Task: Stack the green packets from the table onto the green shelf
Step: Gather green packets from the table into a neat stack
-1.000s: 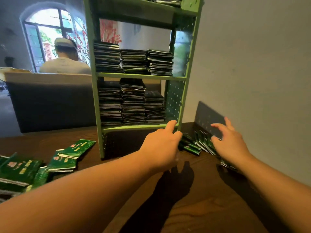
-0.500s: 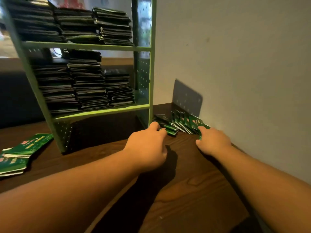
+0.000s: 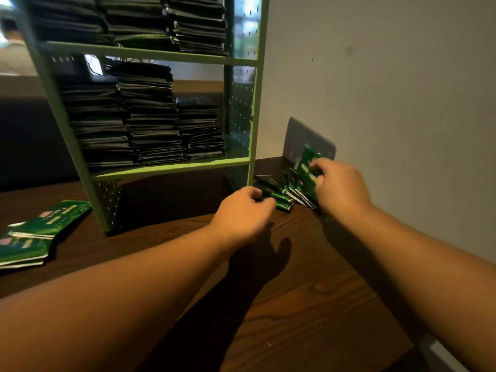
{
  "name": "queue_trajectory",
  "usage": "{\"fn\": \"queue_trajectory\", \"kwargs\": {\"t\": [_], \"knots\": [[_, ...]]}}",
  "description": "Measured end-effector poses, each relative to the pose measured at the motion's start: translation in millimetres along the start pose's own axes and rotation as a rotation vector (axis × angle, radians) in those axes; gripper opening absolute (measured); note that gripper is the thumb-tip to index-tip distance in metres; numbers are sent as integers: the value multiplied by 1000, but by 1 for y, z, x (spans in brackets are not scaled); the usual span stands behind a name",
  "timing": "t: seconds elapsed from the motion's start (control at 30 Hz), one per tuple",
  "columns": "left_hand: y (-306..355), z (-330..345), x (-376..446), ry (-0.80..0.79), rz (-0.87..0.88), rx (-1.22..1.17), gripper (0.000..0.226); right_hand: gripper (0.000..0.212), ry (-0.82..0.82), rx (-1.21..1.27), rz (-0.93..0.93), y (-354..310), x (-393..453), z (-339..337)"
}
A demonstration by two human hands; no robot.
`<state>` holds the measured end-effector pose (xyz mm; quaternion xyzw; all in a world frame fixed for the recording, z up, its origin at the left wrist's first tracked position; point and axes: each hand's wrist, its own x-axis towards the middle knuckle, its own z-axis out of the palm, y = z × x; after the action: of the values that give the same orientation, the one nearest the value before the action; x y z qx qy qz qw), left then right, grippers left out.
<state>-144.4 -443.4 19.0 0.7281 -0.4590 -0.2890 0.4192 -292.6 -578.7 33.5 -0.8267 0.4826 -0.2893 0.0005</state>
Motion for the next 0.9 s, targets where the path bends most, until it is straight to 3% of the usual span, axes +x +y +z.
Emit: {"fn": "queue_trajectory", "kwargs": {"t": [0.07, 0.13, 0.2, 0.27, 0.33, 0.4, 0.47, 0.6, 0.77, 0.83, 0.9], "knots": [[3, 0, 5, -127, -225, -554, 57, 39, -29, 160, -45, -32, -21, -2], [-2, 2, 9, -255, -279, -816, 62, 39, -157, 438, -20, -58, -49, -1], [-11, 6, 7, -285, -310, -924, 70, 35, -350, 781, 53, -69, -70, 5], [-22, 11, 8, -180, -307, -919, 69, 19, -496, 1117, 183, -66, -73, 7], [-29, 11, 8, -81, -305, -884, 57, 18, -489, 1249, 288, -55, -63, 12], [-30, 9, 5, -56, -337, -921, 46, 22, -267, 879, 229, -35, -41, 24], [-30, 5, 0, -46, -340, -942, 40, 44, -150, 420, 91, -13, -16, 39], [-35, -1, -6, -72, -328, -930, 31, 62, -373, -37, 12, 14, 29, 73], [-39, -11, -9, -159, -242, -833, 49, 55, -565, -109, 29, 19, 50, 99], [-38, -18, -8, -164, -241, -830, 53, 72, -595, -131, 22, 22, 49, 103], [-35, -22, -7, -154, -238, -813, 51, 101, -591, -152, -23, 22, 46, 102]]}}
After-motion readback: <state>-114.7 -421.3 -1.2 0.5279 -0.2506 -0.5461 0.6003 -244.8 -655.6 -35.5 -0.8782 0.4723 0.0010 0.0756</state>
